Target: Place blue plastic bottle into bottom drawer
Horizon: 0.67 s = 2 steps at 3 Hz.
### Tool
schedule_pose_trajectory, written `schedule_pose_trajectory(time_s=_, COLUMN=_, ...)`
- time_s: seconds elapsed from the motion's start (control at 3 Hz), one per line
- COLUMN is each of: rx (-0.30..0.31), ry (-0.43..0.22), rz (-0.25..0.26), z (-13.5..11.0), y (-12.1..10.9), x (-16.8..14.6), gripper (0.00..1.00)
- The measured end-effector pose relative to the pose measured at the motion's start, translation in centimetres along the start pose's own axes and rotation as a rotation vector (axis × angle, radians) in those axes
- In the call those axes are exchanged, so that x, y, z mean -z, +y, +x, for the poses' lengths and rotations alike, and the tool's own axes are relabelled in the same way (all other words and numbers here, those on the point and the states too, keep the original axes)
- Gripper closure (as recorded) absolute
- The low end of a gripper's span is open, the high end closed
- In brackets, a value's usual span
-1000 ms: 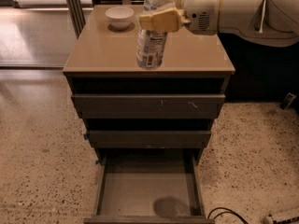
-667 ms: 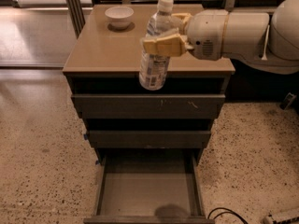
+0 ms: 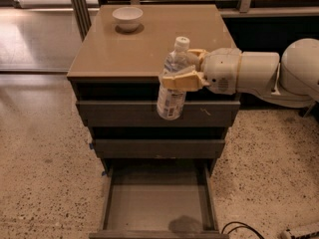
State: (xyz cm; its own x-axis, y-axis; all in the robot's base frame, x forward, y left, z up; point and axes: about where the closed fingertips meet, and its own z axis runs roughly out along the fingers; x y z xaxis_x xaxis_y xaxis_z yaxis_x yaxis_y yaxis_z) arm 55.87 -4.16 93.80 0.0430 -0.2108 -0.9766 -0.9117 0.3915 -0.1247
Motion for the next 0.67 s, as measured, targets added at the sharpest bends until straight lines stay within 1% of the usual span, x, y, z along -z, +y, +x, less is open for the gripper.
schedule_pose_trajectory(time_s=0.33, rx=0.041, ry=0.000, rz=-0.009, z=2.9, y=-0.9, x=-0.5, gripper=1.00)
schedule_pose_trajectory(time_s=0.67, rx=0.115, ry=-0.007, rz=-0.004, z=7.3, y=-2.3, x=0.2, gripper=1.00)
